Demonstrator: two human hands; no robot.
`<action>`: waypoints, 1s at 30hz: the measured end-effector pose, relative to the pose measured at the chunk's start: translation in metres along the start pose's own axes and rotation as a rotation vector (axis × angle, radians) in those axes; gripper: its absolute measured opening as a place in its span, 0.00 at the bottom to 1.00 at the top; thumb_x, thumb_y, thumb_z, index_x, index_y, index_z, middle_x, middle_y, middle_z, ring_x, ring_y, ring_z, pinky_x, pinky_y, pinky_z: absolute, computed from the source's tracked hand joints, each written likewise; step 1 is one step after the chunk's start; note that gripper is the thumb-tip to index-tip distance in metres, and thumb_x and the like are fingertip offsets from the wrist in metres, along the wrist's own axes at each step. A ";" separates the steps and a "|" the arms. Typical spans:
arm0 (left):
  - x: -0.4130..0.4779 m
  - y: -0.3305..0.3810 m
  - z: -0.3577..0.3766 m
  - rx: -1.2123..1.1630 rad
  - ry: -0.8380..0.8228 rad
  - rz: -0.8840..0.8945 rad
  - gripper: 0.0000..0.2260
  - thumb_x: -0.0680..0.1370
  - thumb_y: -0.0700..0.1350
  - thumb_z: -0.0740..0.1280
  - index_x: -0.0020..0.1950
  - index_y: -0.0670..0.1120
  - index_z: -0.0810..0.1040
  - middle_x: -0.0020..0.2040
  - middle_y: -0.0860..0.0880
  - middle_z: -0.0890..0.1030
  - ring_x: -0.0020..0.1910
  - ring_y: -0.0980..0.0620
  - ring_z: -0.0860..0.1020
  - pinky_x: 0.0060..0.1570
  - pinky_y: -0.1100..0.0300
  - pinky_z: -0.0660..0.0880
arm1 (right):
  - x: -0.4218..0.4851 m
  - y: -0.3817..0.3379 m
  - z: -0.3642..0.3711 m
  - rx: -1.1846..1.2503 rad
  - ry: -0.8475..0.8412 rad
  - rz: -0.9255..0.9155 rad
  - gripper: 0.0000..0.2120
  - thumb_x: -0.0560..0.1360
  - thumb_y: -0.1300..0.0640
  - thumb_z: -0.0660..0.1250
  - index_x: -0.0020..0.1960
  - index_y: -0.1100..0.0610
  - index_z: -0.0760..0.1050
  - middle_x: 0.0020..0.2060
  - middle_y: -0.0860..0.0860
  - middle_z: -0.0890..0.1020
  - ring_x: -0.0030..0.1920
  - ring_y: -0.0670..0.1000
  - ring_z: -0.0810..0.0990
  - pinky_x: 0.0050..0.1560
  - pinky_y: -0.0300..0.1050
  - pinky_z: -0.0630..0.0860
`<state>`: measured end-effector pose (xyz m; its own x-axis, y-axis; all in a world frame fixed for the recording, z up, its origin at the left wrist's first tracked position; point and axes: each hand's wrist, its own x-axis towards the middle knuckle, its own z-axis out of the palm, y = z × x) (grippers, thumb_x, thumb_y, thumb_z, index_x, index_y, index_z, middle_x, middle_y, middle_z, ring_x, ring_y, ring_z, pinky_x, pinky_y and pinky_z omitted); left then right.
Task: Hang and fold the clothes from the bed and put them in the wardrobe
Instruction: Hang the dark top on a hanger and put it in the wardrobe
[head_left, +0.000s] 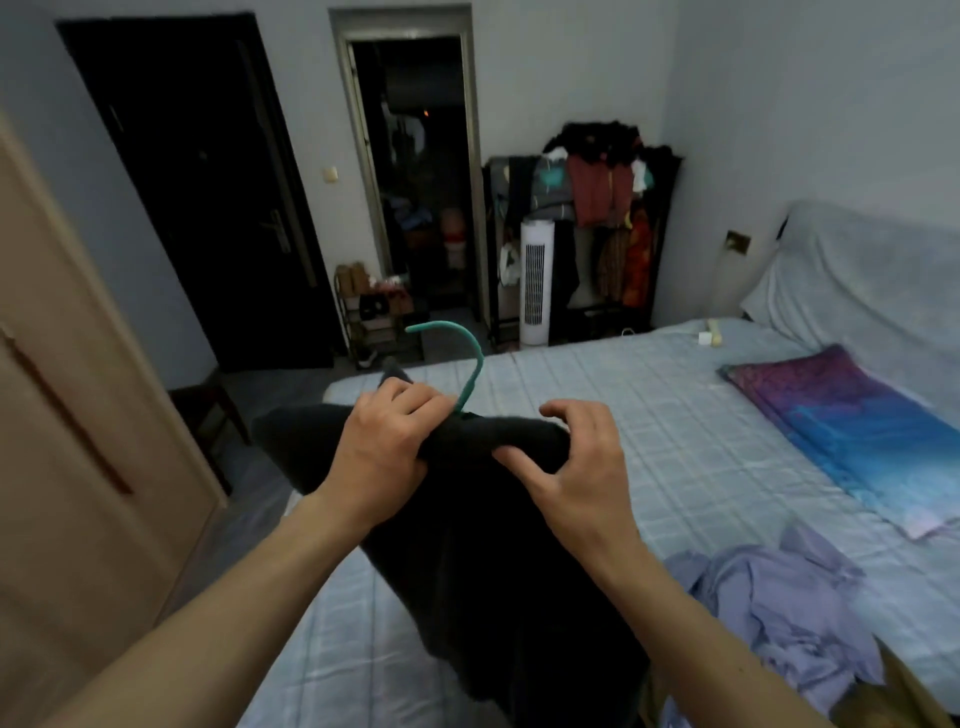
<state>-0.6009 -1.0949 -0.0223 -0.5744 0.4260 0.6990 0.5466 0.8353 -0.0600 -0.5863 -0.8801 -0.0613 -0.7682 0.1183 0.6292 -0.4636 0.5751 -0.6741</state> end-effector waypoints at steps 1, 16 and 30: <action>0.003 0.006 -0.012 0.011 0.017 -0.006 0.14 0.72 0.38 0.67 0.57 0.45 0.80 0.50 0.49 0.81 0.46 0.45 0.76 0.40 0.50 0.73 | 0.001 -0.011 -0.009 -0.020 0.048 -0.015 0.24 0.66 0.39 0.75 0.55 0.50 0.72 0.51 0.45 0.71 0.51 0.46 0.73 0.52 0.44 0.75; 0.017 0.064 -0.104 0.021 0.227 -0.192 0.21 0.70 0.35 0.74 0.61 0.45 0.80 0.51 0.50 0.82 0.45 0.48 0.78 0.42 0.49 0.78 | -0.004 -0.064 -0.081 -0.090 0.176 -0.198 0.33 0.64 0.54 0.81 0.63 0.56 0.69 0.59 0.50 0.71 0.61 0.48 0.71 0.64 0.45 0.73; -0.011 0.081 -0.115 -0.034 0.226 -0.207 0.17 0.70 0.38 0.75 0.57 0.46 0.78 0.47 0.50 0.81 0.43 0.50 0.78 0.41 0.49 0.79 | 0.001 -0.060 -0.064 -0.218 -0.025 -0.312 0.20 0.73 0.66 0.70 0.64 0.57 0.76 0.52 0.52 0.82 0.51 0.53 0.80 0.52 0.54 0.79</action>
<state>-0.4801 -1.0725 0.0474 -0.5279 0.1569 0.8347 0.4545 0.8824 0.1216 -0.5306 -0.8622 0.0042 -0.6169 -0.1079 0.7796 -0.5741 0.7392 -0.3520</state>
